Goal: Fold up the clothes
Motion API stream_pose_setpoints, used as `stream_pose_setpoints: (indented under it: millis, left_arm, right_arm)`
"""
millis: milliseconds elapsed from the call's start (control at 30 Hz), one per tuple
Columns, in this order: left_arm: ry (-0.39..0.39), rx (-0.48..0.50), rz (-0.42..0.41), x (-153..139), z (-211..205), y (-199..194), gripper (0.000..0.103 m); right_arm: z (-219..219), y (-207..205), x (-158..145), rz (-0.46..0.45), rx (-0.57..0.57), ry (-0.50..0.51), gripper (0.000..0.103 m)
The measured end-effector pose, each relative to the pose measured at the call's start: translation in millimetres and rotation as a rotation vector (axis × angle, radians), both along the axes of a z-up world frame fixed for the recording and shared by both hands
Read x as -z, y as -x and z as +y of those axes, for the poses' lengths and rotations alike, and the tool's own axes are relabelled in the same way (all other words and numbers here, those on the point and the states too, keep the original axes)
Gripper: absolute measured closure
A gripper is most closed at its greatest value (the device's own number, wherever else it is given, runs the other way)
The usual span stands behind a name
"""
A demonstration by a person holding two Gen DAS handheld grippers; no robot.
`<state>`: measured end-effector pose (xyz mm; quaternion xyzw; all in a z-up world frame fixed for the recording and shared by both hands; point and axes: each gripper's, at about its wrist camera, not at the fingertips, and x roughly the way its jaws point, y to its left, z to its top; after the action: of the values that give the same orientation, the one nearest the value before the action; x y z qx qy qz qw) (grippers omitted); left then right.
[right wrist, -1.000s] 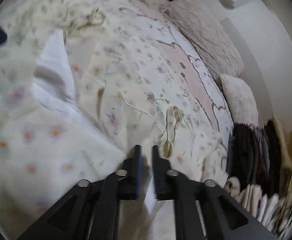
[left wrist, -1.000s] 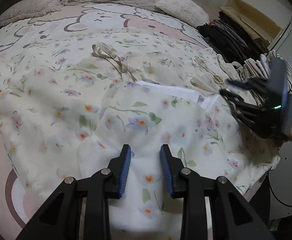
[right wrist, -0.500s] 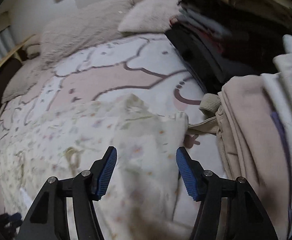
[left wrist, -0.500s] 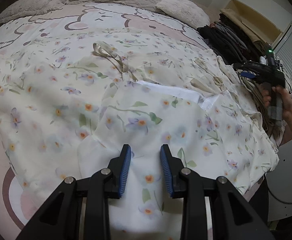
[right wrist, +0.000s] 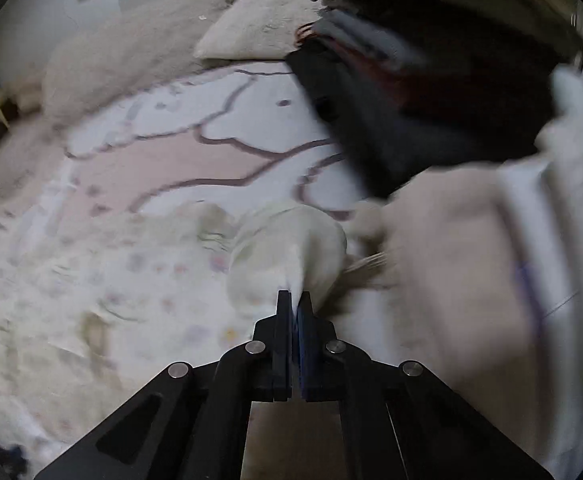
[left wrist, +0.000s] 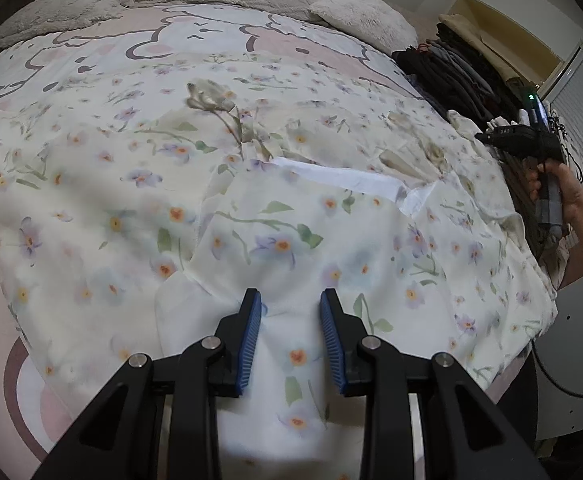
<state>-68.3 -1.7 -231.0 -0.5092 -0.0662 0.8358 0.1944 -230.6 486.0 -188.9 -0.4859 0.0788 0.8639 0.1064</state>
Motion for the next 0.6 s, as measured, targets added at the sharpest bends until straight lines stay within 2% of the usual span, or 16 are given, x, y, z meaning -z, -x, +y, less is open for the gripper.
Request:
stream_pose_setpoints:
  millis: [133,200,300,367,400,433,467,500,600]
  left_arm:
    - [0.003,0.002,0.003,1.1,-1.1,-1.1,0.073]
    - [0.003,0.004,0.006,1.0,-1.8,-1.7,0.073]
    - [-0.008,-0.006,0.005,-0.2,-2.7,-2.1,0.073]
    - [-0.021,-0.015,0.001,-1.5,-3.8,-1.7,0.073]
    - [-0.022,-0.016,0.0,-1.6,-3.5,-1.5,0.073]
    - [-0.022,-0.016,-0.001,-1.7,-3.1,-1.4,0.073]
    - [-0.019,-0.014,0.002,-1.4,-2.6,-1.8,0.073]
    - [-0.015,-0.013,0.004,-1.0,-2.1,-2.1,0.073]
    - [-0.005,-0.012,0.012,-0.4,-0.9,-3.2,0.073]
  right_arm:
    - [-1.6,7.0,18.0,-0.101,-0.025,-0.154,0.101]
    - [-3.3,8.3,26.7,-0.133,-0.035,-0.191,0.101]
    - [-2.3,-0.1,12.3,-0.078,-0.016,-0.138,0.098]
    - [-3.1,-10.7,-8.6,-0.008,-0.001,-0.108,0.095]
    - [-6.1,-17.9,-19.7,0.03,-0.011,-0.117,0.088]
    - [-9.1,-25.1,-30.8,0.069,-0.021,-0.126,0.072]
    - [-12.0,-32.3,-42.0,0.107,-0.031,-0.135,0.062]
    - [-14.9,-38.0,-50.5,0.136,-0.043,-0.138,0.057]
    - [-22.2,-28.7,-33.4,0.069,-0.121,-0.055,0.06]
